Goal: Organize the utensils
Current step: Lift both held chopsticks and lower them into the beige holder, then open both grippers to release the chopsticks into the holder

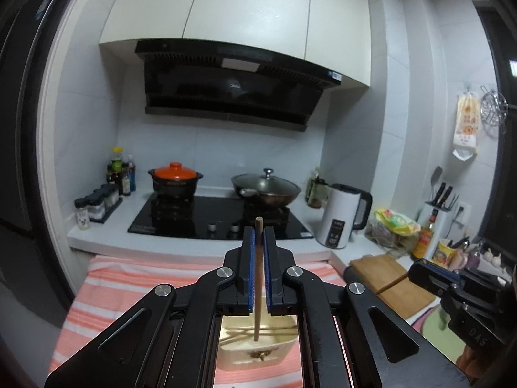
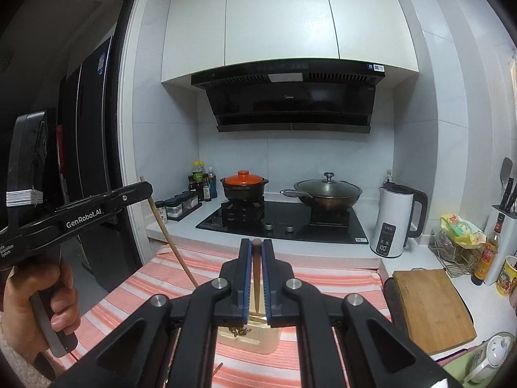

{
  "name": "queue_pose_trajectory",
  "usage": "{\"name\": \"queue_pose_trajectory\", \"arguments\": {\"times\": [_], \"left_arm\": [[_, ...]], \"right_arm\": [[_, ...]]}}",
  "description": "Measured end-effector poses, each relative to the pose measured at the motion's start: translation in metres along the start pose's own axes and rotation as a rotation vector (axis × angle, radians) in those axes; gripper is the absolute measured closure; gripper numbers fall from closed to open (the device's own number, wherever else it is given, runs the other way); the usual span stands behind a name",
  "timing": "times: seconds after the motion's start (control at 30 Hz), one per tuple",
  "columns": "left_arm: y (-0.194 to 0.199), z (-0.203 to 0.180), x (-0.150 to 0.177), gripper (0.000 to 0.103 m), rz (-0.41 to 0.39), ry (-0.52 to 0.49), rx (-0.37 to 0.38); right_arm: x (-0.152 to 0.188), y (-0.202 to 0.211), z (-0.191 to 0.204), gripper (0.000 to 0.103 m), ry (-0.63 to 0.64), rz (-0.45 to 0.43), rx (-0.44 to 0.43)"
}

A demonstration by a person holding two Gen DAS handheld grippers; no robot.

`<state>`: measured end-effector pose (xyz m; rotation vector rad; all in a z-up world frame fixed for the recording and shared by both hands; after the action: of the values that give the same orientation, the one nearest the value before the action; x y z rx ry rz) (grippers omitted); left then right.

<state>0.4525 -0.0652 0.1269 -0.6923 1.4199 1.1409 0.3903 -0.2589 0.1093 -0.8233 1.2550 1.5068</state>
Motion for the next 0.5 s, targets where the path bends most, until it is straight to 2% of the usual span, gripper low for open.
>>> {"name": "queue_pose_trajectory", "arguments": {"times": [0.23, 0.33, 0.5], "left_arm": [[-0.063, 0.013, 0.04, 0.1, 0.09, 0.031, 0.01], [-0.088, 0.014, 0.058, 0.1, 0.166, 0.053, 0.049], [-0.123, 0.005, 0.088, 0.1, 0.344, 0.048, 0.114]], "right_arm": [[0.023, -0.076, -0.006, 0.097, -0.008, 0.095, 0.018], [0.037, -0.107, -0.014, 0.097, -0.036, 0.183, 0.026], [0.062, -0.154, -0.023, 0.097, -0.065, 0.383, 0.042]]}}
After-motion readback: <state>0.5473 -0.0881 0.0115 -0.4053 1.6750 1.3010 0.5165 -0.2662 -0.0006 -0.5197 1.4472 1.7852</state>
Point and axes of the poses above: each gripper's, at about its wrist camera, not at the fingertips, and y roughly against the way its jaws point, z to its left, x to its underside, the point moved 5 cm from there along -y, roughly the way its jaws point, and after that the axes turned 15 degrees about -y, right-handed, at the moved point
